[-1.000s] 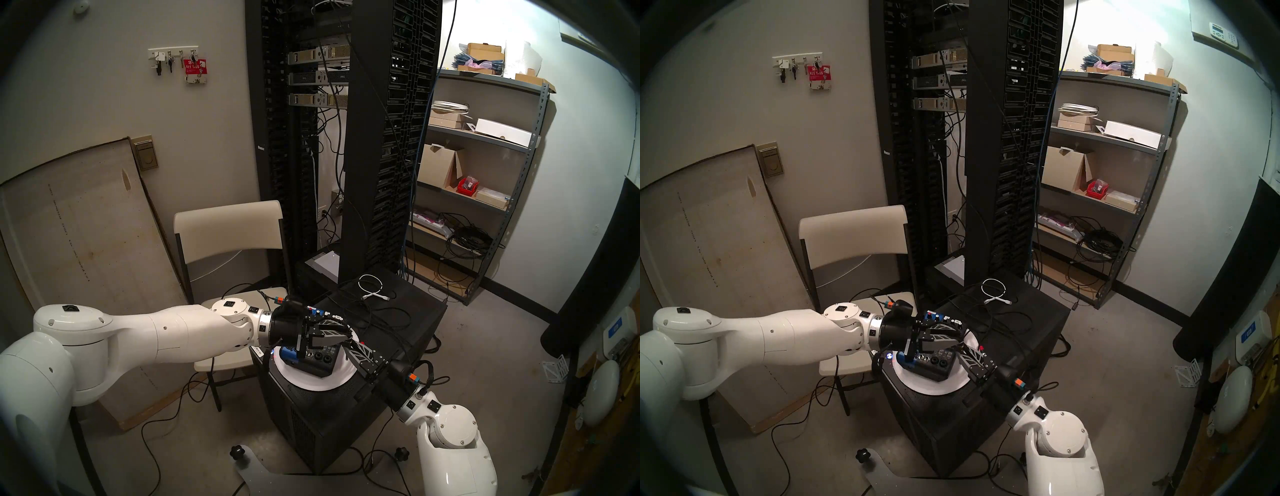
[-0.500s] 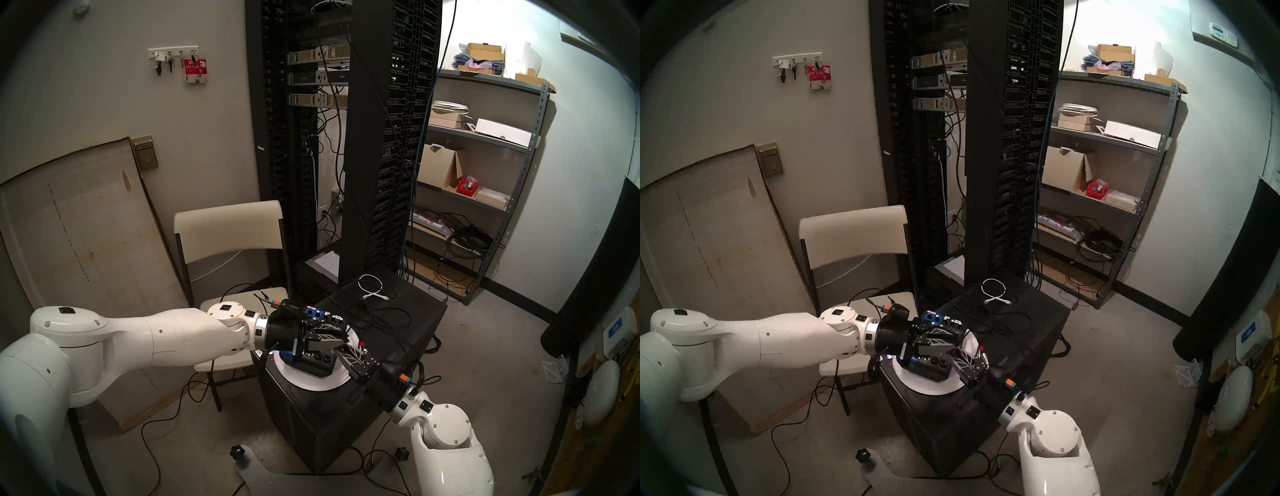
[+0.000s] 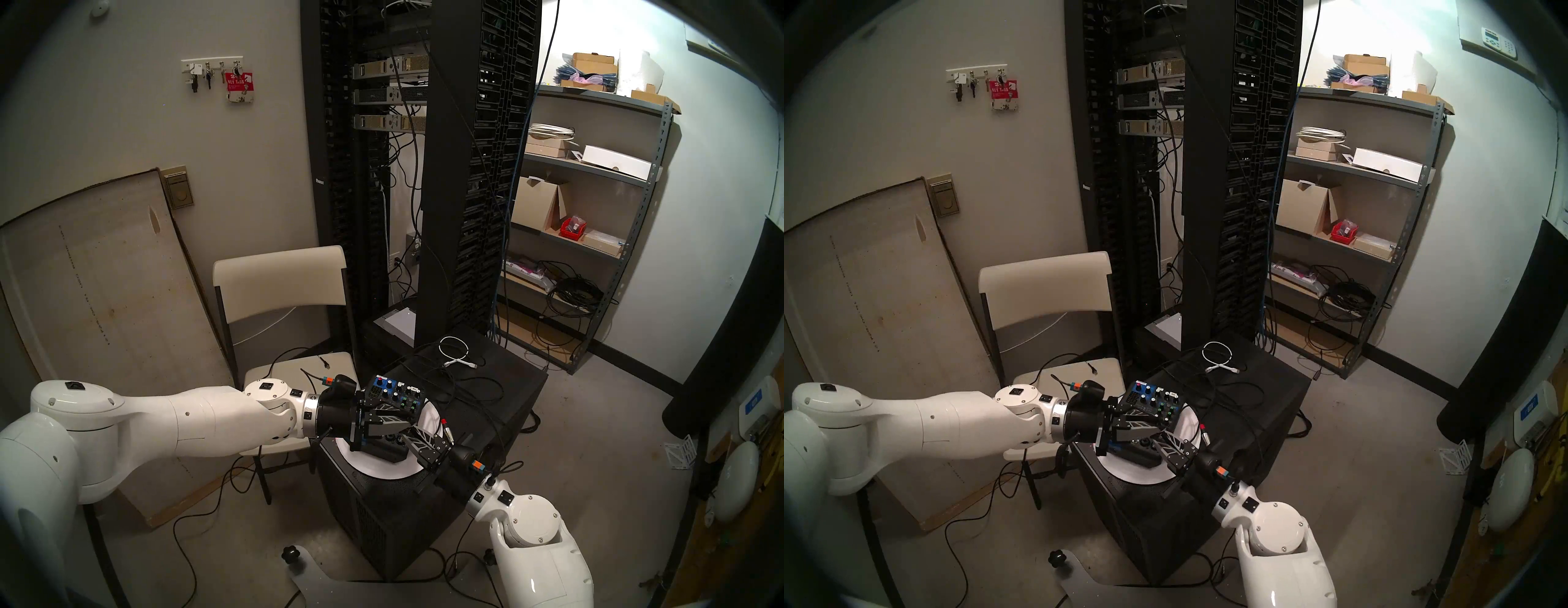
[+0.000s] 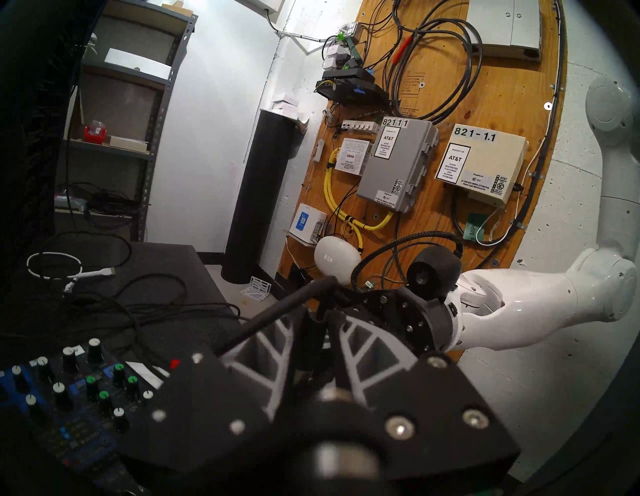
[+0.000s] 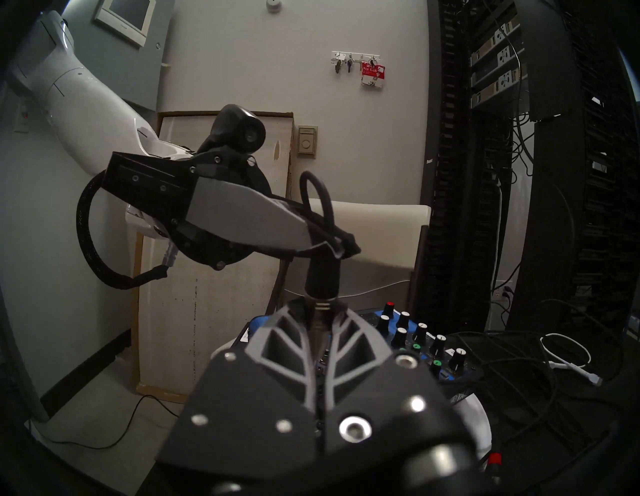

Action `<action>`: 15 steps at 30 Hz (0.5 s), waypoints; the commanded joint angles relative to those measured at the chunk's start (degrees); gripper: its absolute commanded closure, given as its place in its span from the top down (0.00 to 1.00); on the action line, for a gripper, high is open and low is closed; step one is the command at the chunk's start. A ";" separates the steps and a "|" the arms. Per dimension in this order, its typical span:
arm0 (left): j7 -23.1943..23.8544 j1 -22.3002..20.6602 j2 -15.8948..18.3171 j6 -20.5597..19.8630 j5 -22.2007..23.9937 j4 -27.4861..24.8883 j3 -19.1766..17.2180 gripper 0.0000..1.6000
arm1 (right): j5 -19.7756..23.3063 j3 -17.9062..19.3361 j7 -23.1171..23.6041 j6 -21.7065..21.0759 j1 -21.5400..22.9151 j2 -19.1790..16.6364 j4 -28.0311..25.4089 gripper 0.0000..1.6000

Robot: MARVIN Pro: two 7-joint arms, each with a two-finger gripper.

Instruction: Insert aux cable

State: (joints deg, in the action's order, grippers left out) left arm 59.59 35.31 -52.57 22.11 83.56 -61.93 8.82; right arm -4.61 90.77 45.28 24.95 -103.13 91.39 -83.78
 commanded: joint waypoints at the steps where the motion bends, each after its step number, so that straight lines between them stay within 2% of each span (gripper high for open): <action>1: 0.96 -0.52 -0.62 0.42 0.46 -0.85 -0.76 0.27 | 0.22 -0.91 -1.17 1.95 3.05 0.33 1.33 0.00; 15: 1.44 -0.13 -1.24 0.49 0.99 0.05 -0.66 0.27 | -1.18 -0.35 -1.73 2.46 3.67 -0.03 1.99 0.00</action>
State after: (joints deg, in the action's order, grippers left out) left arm 60.34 35.40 -52.97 22.37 84.12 -61.71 8.71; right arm -5.93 90.17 43.64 27.19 -100.79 91.47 -80.80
